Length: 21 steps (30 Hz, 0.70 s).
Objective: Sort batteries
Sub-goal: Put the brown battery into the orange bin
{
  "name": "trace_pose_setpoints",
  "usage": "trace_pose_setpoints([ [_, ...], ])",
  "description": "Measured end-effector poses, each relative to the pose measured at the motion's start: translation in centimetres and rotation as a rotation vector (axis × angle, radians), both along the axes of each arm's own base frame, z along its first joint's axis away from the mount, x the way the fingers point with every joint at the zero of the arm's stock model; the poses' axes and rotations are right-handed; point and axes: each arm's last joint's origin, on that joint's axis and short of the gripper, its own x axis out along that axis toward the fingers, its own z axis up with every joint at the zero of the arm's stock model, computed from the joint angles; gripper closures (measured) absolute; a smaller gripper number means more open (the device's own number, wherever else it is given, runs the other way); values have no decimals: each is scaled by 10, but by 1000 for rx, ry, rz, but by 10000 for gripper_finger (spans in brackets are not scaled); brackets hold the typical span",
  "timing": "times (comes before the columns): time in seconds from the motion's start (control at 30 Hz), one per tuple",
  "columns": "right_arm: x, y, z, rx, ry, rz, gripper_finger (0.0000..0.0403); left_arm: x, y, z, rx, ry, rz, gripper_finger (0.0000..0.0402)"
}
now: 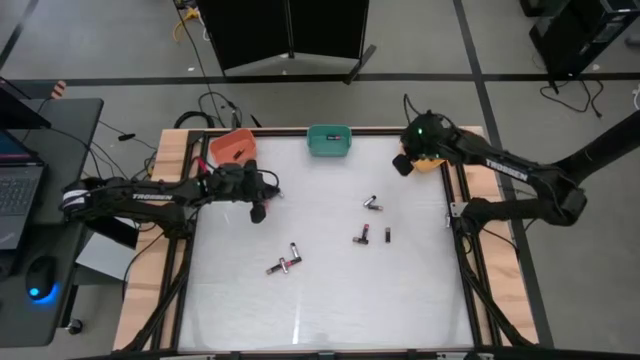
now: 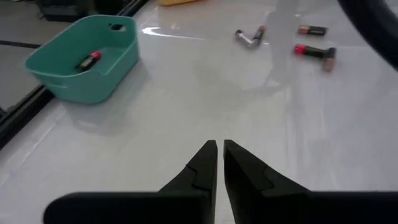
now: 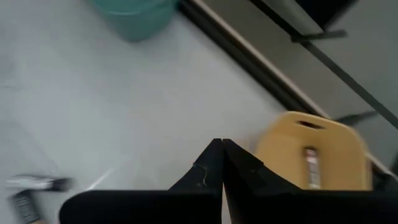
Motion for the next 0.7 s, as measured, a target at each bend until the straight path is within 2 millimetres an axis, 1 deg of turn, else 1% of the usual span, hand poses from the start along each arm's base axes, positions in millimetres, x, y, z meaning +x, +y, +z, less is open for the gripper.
trace_pose_setpoints([
  [0.1,7,18,-3,-1,-46,52,393,4,-9,2,-4,-20,-43,367],
  [0.33,27,50,-13,-8,-166,160,392,17,-33,21,-34,-43,-142,367],
  [0.5,36,66,-20,-4,-237,214,392,24,-50,37,-76,34,-162,367],
  [0.7,43,84,-25,-34,-254,245,392,23,-77,55,-172,151,-157,367],
])
